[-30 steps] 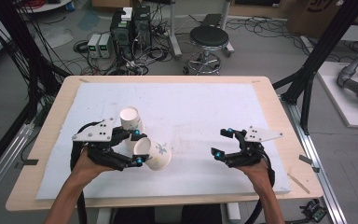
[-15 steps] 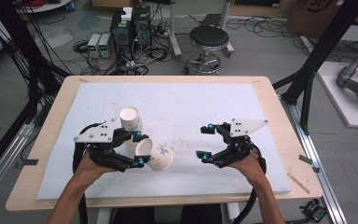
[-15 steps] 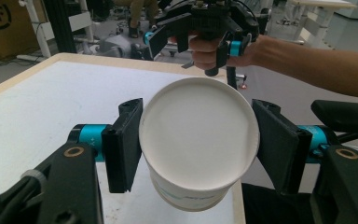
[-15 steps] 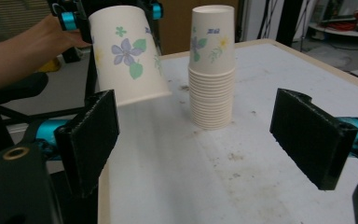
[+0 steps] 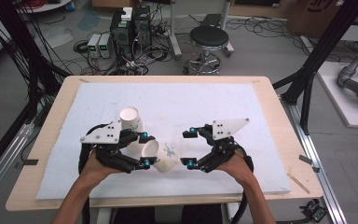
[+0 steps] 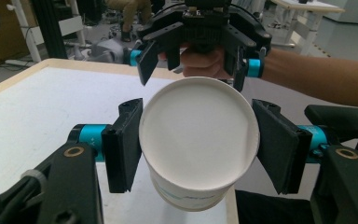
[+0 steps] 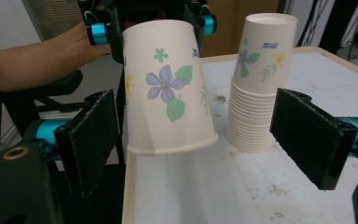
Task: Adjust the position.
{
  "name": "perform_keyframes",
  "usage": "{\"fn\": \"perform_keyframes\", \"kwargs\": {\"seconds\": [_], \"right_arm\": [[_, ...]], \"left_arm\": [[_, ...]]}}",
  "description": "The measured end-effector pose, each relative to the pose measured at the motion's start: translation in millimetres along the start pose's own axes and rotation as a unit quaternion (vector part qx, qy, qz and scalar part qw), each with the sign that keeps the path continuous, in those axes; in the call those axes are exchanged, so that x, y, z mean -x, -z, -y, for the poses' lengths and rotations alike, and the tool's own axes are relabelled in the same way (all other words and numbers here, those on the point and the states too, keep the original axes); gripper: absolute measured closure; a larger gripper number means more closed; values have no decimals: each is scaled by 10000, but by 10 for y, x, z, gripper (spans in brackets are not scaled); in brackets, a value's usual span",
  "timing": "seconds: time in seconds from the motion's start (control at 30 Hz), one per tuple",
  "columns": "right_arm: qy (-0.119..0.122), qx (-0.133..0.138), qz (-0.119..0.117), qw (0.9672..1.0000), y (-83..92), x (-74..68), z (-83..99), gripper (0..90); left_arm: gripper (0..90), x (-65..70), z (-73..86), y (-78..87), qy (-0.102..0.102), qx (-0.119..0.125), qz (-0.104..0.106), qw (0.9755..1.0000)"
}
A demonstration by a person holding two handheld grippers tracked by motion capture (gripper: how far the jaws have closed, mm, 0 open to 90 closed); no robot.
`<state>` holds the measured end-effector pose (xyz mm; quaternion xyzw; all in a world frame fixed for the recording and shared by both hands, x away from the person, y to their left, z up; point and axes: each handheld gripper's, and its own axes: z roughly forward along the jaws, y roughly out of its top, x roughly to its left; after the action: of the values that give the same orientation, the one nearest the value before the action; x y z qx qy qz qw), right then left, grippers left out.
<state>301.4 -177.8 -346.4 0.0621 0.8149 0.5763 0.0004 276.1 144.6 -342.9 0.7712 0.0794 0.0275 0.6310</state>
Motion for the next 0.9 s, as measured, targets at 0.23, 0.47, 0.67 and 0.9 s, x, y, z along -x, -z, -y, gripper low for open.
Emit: {"fn": "perform_keyframes", "kwargs": {"seconds": [0.23,0.47,0.67,0.9], "right_arm": [[144,-90,-311,9994,-227,-55,-44,157],[175,-167,-441,9987,-330,-75,-53,157],[190,-236,-516,9982,-378,-84,-45,157],[178,-297,-596,9976,-446,-84,-27,157]], "left_arm": [[370,24,-35,-30,-31,68,99,9999],[370,38,-59,-37,-59,99,155,9998],[370,50,-70,-50,-57,125,191,9997],[370,69,-105,-17,-68,258,269,9993]]}}
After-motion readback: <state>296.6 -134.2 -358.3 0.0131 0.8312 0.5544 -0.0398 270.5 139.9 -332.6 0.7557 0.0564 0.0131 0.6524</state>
